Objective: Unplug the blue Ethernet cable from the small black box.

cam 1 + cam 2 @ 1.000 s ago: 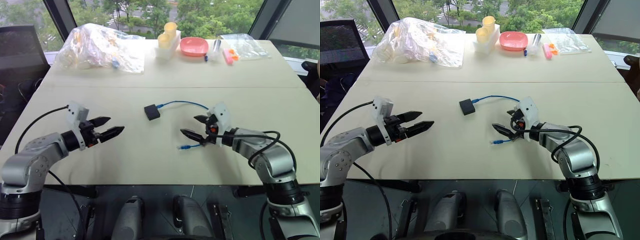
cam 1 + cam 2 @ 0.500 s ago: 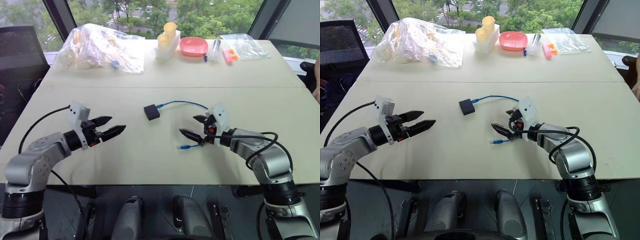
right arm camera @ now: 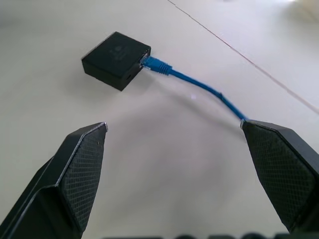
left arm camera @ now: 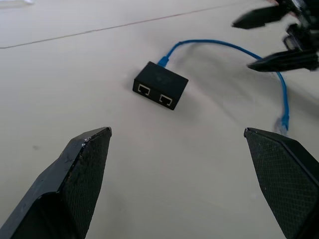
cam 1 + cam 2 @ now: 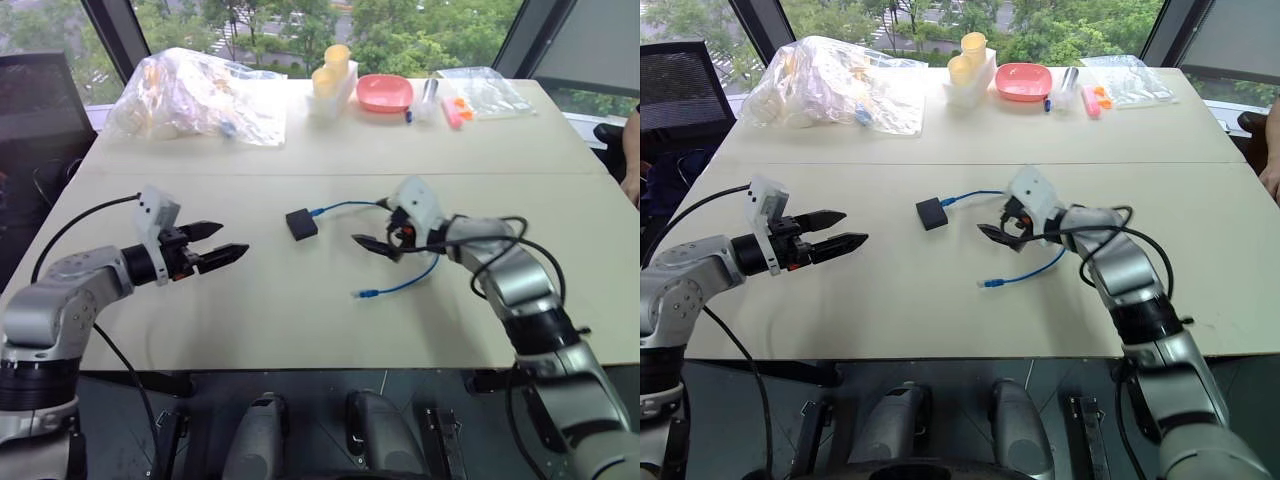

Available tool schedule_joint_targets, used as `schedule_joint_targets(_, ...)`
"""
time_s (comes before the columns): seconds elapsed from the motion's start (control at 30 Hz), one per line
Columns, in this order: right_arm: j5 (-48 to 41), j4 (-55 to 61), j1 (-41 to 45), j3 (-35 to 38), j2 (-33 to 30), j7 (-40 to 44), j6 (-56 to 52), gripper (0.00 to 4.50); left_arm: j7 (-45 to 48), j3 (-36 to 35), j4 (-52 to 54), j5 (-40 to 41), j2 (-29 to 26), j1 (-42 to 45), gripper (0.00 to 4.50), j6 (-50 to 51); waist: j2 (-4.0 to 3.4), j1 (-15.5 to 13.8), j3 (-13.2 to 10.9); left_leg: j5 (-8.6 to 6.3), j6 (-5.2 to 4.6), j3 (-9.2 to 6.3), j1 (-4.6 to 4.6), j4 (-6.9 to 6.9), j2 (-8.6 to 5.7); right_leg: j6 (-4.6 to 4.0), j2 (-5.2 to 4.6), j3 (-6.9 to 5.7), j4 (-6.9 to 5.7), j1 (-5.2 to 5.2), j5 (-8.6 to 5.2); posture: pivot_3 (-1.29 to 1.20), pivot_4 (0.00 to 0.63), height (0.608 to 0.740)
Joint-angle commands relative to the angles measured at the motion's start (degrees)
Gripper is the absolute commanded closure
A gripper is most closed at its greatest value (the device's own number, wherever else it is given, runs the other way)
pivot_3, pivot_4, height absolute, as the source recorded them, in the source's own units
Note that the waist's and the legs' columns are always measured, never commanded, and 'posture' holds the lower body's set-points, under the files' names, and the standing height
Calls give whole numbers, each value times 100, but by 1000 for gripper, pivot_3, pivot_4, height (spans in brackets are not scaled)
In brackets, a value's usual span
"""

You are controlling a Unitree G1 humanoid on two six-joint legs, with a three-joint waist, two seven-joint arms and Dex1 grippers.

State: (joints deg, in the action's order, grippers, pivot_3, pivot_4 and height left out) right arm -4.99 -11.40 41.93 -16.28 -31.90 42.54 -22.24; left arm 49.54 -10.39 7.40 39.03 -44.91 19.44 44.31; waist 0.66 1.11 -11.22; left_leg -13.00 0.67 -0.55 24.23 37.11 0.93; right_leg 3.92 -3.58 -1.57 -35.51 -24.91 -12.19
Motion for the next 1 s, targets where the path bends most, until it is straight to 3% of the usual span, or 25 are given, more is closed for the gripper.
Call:
schedule_joint_targets(0.03, 1179, -1735, 1161, -692, 251, -92, 1474, 0, 229, -43, -45, -111, -136, 210, 11, -221, 0, 15, -1, 0, 0, 1, 0, -1, 0, 0, 0, 2, -1, -1, 0, 0, 150, 740)
schedule_joint_targets(0.27, 2129, -4806, 2885, -1158, 1273, -325, 3389, 0, -11, -184, 326, -142, 67, -217, 11, -300, 1, 10, 0, 1, 2, 6, 11, -16, 0, 24, -1, 11, -3, -20, 13, 0, 150, 740)
schedule_joint_targets(0.4, 2551, -5694, 3304, -1357, 1689, -98, 3870, 0, -252, -233, 621, -137, 243, -493, 11, -333, 1, -6, -1, 1, 3, 9, 14, -17, 0, 23, -3, 15, -7, -25, 13, 0, 150, 740)
schedule_joint_targets(0.67, 3400, -6162, 3469, -1675, 1821, -621, 4313, 0, -623, -564, 1032, -59, 351, -969, 11, -318, 1, 3, -1, 19, 34, 7, 7, -14, -3, 5, -8, 22, -28, -24, 4, 0, 150, 740)
schedule_joint_targets(1.0, 4299, -6327, 3178, -1976, 1797, -2602, 3860, 0, -640, -389, 890, -187, 358, -807, 11, -442, 2, 8, 0, 34, 59, 8, -14, -13, -3, -6, -4, 31, -59, -24, 3, 0, 150, 740)
